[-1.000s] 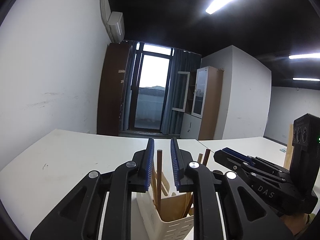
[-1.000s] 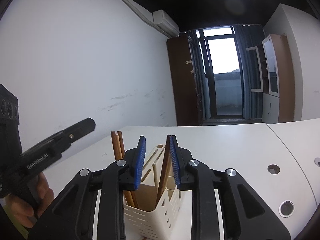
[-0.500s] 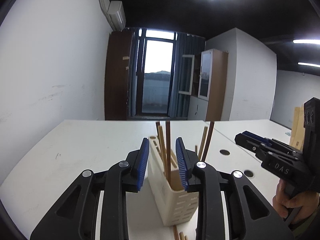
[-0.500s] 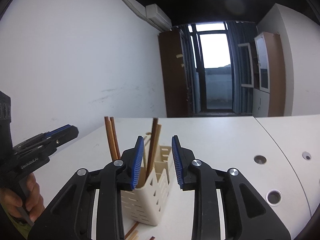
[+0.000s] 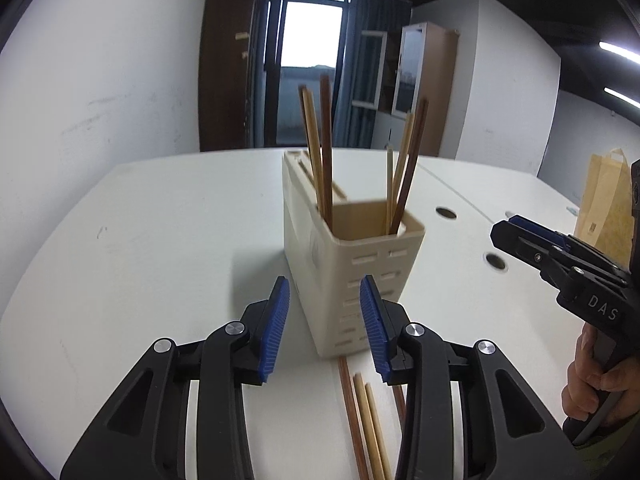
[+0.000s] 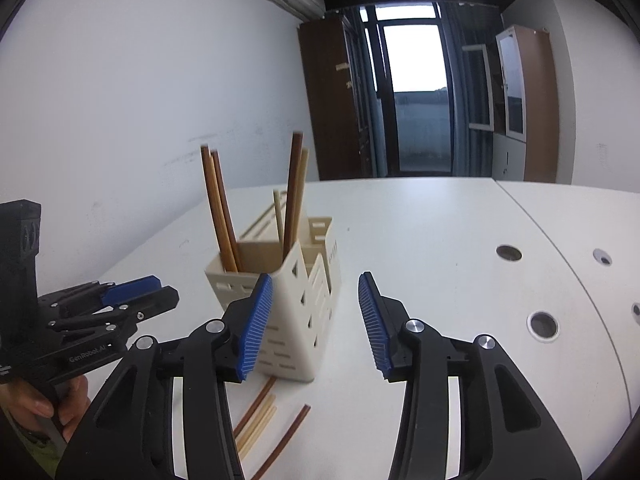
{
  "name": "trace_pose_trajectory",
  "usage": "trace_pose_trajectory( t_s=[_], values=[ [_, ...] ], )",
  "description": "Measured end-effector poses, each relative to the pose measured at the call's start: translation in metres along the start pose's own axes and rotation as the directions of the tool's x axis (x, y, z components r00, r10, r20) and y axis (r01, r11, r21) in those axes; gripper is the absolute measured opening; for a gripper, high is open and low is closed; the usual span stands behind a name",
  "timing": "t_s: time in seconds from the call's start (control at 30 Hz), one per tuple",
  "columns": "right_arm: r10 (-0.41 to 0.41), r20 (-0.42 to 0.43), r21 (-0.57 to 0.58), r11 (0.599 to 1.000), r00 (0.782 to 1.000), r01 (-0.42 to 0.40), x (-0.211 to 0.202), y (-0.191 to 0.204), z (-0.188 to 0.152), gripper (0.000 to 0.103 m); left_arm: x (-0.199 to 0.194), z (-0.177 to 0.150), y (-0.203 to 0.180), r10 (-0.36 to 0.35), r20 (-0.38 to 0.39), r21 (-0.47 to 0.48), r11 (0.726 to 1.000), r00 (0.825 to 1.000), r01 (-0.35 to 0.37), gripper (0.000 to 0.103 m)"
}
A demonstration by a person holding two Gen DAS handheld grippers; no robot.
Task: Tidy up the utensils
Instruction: 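Withdraw both open tools and move them down to the remaining chopsticks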
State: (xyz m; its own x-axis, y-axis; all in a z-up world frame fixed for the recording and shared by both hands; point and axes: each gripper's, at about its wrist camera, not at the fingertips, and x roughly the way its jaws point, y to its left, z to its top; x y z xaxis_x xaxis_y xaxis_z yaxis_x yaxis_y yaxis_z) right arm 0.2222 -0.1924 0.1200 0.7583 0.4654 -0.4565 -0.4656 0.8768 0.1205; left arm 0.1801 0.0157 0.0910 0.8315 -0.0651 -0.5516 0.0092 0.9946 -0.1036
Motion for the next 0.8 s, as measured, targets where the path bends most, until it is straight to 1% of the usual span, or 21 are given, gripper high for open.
trace_pose_trajectory(
  t_s=[0.13, 0.3, 0.47, 0.57, 0.8],
  values=[
    [-0.007, -0.057, -0.003, 1.0, 0.998, 0.007, 0.011, 0.001, -0.013, 0.05, 0.013, -0.011, 0.003, -0.005, -0.05, 0.008, 1.0, 0.999, 0.005, 0.037],
    [-0.015, -0.116, -0.013, 1.0, 0.993, 0.014, 0.022, 0.004, -0.027, 0.05, 0.024, -0.022, 0.007, -0.009, -0.097, 0.009, 1.0, 0.995, 0.01, 0.037],
    [-0.02, -0.182, -0.019, 1.0, 0.983, 0.017, 0.032, 0.008, -0.044, 0.054, 0.029, -0.037, 0.012, -0.018, -0.127, -0.004, 1.0, 0.992, 0.017, 0.039],
    [-0.022, -0.224, -0.023, 1.0, 0.974, 0.017, 0.039, 0.012, -0.055, 0.054, 0.031, -0.042, 0.013, -0.014, -0.145, -0.009, 1.0, 0.989, 0.013, 0.039],
    [-0.042, -0.289, -0.034, 0.999, 0.956, 0.033, 0.051, 0.018, -0.071, 0.054, 0.031, -0.044, 0.016, -0.015, -0.154, -0.025, 1.0, 0.988, 0.011, 0.04]
  ],
)
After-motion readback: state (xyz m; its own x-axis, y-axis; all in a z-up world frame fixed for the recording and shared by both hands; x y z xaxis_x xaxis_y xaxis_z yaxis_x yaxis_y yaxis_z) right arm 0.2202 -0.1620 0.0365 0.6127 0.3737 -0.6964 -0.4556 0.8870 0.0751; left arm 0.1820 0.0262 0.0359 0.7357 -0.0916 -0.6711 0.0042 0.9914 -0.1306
